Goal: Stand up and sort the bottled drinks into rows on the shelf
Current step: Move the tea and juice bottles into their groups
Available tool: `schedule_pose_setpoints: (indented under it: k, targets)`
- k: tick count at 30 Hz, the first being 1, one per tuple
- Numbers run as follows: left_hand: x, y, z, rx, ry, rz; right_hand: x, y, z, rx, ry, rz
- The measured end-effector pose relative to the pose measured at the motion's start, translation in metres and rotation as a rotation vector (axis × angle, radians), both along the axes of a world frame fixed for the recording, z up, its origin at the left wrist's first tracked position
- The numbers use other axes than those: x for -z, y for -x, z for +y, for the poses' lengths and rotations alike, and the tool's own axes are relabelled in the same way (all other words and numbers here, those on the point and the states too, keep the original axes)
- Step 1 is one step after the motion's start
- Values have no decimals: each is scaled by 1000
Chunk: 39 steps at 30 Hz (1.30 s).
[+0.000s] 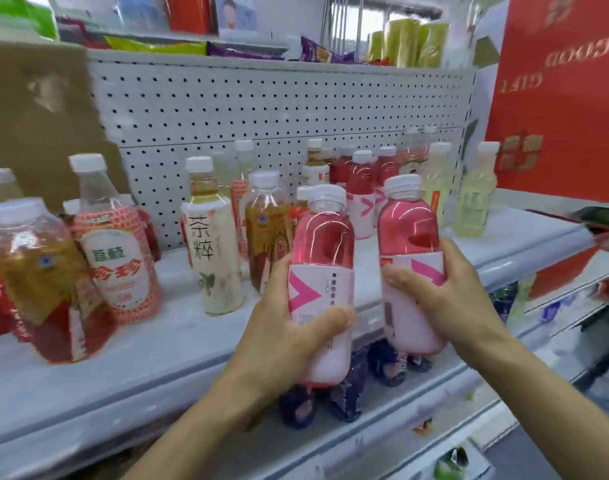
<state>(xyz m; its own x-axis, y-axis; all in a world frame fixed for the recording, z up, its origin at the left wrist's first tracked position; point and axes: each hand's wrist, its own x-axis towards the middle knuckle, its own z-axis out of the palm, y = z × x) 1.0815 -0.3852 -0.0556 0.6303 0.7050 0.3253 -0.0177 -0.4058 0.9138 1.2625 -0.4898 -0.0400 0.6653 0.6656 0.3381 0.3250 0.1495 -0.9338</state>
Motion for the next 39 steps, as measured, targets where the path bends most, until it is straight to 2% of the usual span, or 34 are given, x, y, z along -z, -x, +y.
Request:
schedule_pose_setpoints:
  k: [8,13,24,30,39]
  targets:
    - [-1,-133,-12,-181,119,-53,-17,-142,-1,-121,15,22]
    - [-2,-187,0,-333,77,-107,-16,-195,33,-151,19,-26]
    - [5,-253,62,-407,13,-1,9,-231,102,-241,-9,-59]
    - [3,-279,97,-450,-24,85,11,-253,142,-149,97,-266]
    - [9,-306,128,-461,17,27,6,-256,176,-170,123,-268]
